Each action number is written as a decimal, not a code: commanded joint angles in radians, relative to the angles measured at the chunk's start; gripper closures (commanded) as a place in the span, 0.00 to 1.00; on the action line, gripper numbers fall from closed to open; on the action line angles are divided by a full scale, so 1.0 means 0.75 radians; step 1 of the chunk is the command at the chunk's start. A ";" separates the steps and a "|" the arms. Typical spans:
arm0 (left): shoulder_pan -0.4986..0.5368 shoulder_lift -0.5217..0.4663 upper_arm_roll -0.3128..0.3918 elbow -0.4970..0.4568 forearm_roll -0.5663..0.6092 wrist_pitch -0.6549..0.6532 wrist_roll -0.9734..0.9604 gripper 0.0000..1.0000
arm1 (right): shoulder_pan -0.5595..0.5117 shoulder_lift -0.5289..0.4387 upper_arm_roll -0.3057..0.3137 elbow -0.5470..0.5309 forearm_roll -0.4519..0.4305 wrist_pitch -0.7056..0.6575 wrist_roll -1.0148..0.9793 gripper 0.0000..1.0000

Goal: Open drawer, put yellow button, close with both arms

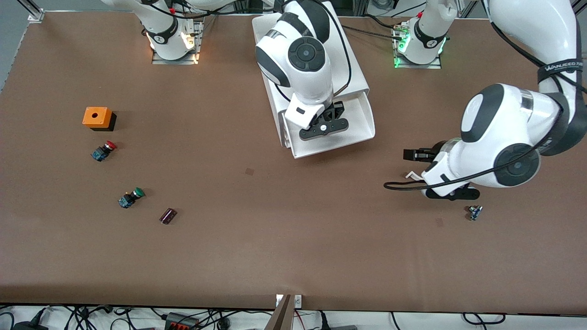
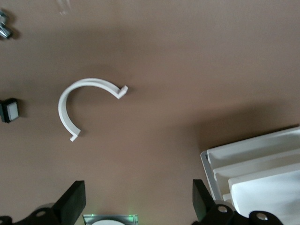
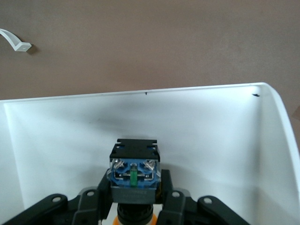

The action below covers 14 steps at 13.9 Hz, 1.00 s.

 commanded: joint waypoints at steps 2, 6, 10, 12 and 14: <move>0.003 0.036 -0.004 0.082 0.021 -0.024 -0.014 0.00 | 0.001 0.032 -0.001 0.061 0.023 0.003 0.028 0.75; 0.009 0.032 -0.006 0.058 0.023 -0.022 -0.026 0.00 | 0.014 0.020 -0.016 0.061 0.013 -0.003 0.034 0.00; -0.003 0.024 -0.012 0.045 0.019 -0.012 -0.101 0.00 | -0.074 -0.027 -0.034 0.134 0.013 -0.115 0.032 0.00; -0.009 -0.018 -0.049 -0.038 -0.005 0.053 -0.185 0.00 | -0.182 -0.084 -0.036 0.134 0.013 -0.207 0.022 0.00; -0.007 -0.094 -0.076 -0.195 -0.007 0.204 -0.243 0.00 | -0.311 -0.119 -0.036 0.132 0.009 -0.299 0.016 0.00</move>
